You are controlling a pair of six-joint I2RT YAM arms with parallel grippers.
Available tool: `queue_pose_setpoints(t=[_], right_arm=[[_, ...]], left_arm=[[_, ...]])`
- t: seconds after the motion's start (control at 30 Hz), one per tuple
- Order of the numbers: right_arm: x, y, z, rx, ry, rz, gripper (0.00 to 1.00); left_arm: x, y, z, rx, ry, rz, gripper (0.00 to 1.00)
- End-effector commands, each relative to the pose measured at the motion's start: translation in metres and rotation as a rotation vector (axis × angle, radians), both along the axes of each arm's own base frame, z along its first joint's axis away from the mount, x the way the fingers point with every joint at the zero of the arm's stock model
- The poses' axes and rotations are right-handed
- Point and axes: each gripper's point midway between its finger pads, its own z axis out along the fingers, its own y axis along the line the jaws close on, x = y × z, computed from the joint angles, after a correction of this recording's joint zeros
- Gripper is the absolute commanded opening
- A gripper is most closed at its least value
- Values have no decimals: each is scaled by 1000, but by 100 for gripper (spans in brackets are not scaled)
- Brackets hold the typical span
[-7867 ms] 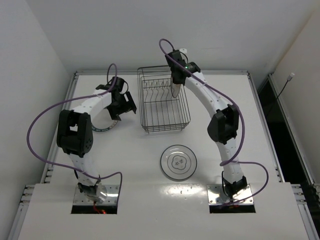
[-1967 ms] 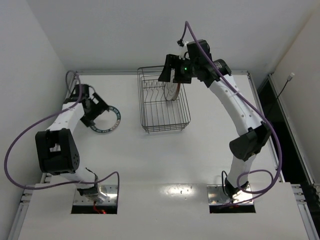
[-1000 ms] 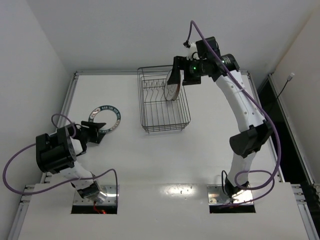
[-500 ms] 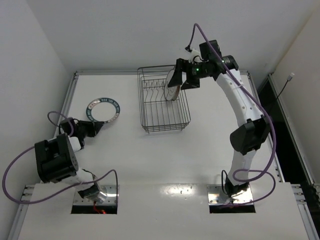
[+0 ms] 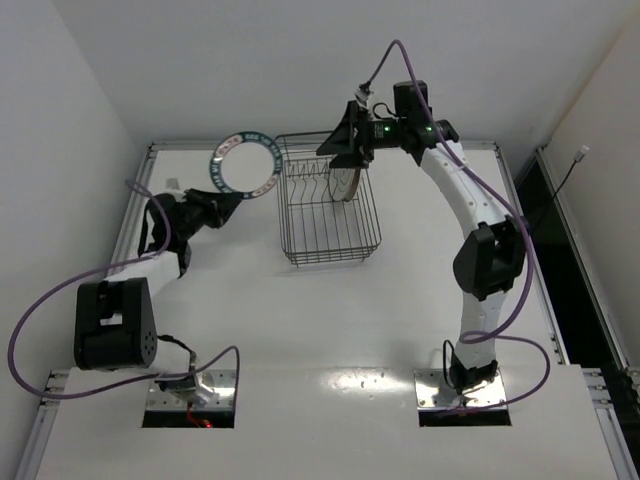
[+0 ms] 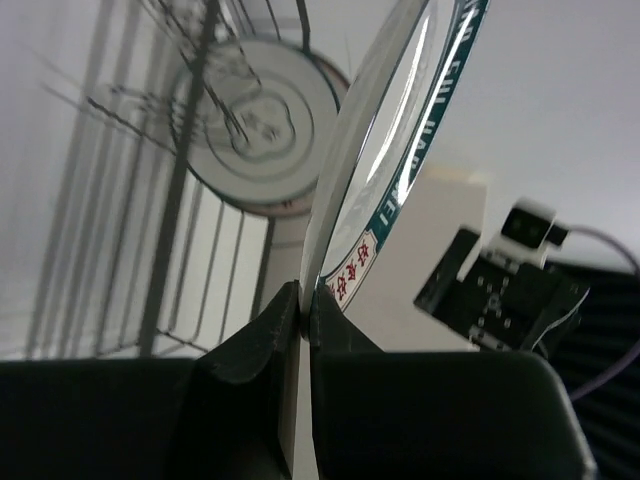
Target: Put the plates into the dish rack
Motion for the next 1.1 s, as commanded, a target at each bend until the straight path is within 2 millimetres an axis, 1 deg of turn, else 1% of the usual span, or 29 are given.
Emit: queue_pose_setpoints(t=[0.0, 0.03, 0.07, 0.13, 0.17, 0.23, 0.27, 0.33, 0.37, 0.4, 0.43, 0.47, 0.5, 0.57, 0.6, 0.63, 0.67, 0.7, 0.73, 0.77, 0.8, 0.83, 0.87, 0.9, 0.93, 0.97, 1.0, 1.03, 1.07], right_arm=[[4, 8, 19, 60, -49, 27, 76], [7, 8, 11, 44, -43, 19, 74], [9, 7, 7, 31, -31, 2, 71], [11, 6, -20, -5, 27, -5, 69], [12, 6, -27, -16, 29, 1, 69], [14, 5, -37, -38, 51, -6, 69], [14, 7, -41, -61, 54, -18, 69], [18, 8, -53, -75, 63, -22, 69], [18, 8, -53, -75, 63, -22, 69], [18, 8, -53, -75, 63, -22, 69], [21, 7, -59, -84, 71, -30, 69], [22, 8, -56, -81, 63, -30, 69], [23, 8, -61, -84, 71, -30, 67], [27, 8, -63, -90, 68, -40, 50], [27, 8, -63, -90, 68, -40, 39], [31, 7, -68, -106, 63, -62, 30], [31, 6, -72, -112, 83, -74, 15], [35, 1, -70, -113, 71, -92, 9], [35, -1, -68, -129, 69, -113, 3], [36, -2, -71, -140, 76, -124, 0], [35, -5, -65, -153, 62, -133, 0], [40, -8, -66, -183, 39, -160, 0], [44, -11, -53, -193, 1, -184, 0], [45, -15, -49, -212, -3, -210, 0], [52, -22, -37, -244, -53, -271, 0], [61, -32, -34, -289, -77, -347, 0], [64, -38, -28, -308, -93, -385, 0], [67, -45, -15, -324, -133, -424, 0], [70, -52, -7, -350, -163, -458, 0]], left_arm=[[-5, -45, 51, 3, -106, -127, 0], [-8, -60, 63, 19, -126, -158, 0], [-9, -67, 59, 28, -99, -177, 0], [-16, -83, 66, 24, -108, -232, 0], [-16, -88, 65, 12, -103, -243, 0], [-22, -99, 61, 8, -82, -280, 0], [-25, -110, 68, 15, -96, -306, 0], [-28, -114, 65, 21, -88, -320, 0], [-30, -120, 70, 21, -99, -335, 0], [-33, -125, 68, 20, -88, -348, 0], [-32, -125, 71, 20, -91, -348, 0], [-32, -130, 77, 27, -97, -361, 0], [-34, -137, 75, 41, -91, -381, 0], [-37, -144, 77, 50, -88, -402, 0], [-40, -150, 74, 48, -79, -425, 0], [-40, -150, 74, 48, -79, -425, 0], [-41, -150, 72, 49, -69, -425, 0], [-43, -151, 72, 46, -69, -439, 0], [-40, -152, 68, 55, -57, -441, 0], [-44, -154, 60, 60, -33, -469, 5], [-42, -156, 66, 69, -39, -485, 10], [-43, -160, 60, 96, -35, -513, 15], [-44, -161, 47, 110, 20, -530, 27], [-45, -161, 45, 126, 32, -536, 33], [-44, -160, 48, 167, 10, -547, 39], [-50, -157, 34, 198, 94, -552, 53], [-49, -149, 28, 239, 127, -538, 60], [-42, -139, 32, 286, 139, -515, 66], [-52, -128, 16, 360, 210, -527, 70]])
